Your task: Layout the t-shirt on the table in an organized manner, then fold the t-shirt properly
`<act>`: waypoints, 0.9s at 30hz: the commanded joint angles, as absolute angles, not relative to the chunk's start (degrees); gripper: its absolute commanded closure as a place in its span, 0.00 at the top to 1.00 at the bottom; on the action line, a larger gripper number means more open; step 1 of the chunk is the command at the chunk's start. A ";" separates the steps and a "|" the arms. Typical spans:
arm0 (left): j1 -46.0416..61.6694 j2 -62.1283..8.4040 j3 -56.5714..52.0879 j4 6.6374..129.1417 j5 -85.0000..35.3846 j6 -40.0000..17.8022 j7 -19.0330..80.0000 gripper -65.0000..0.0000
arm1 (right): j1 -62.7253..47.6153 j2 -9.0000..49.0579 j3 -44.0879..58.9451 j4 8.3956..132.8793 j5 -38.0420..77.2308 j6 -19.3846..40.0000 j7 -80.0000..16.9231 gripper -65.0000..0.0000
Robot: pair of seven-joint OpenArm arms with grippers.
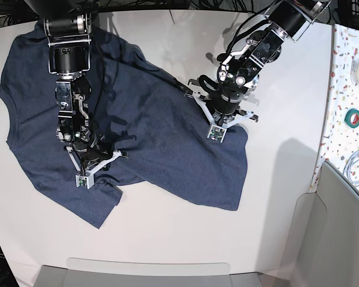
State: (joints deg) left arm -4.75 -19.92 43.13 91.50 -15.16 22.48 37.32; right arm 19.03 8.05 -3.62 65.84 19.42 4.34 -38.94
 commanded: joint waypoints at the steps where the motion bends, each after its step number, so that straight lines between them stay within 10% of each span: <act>1: -4.97 -20.97 42.86 92.00 -15.16 22.99 37.93 0.00 | 19.65 8.31 -3.56 66.24 19.30 4.44 -40.40 0.00; 21: 4.88 -27.91 32.75 102.29 -15.16 25.89 37.85 0.00 | 19.65 8.40 -3.56 66.15 19.30 4.44 -40.31 0.00; 27: 4.62 -24.48 32.66 102.29 -15.16 26.07 37.85 0.28 | 19.65 8.31 -3.56 66.24 19.30 4.44 -40.57 0.00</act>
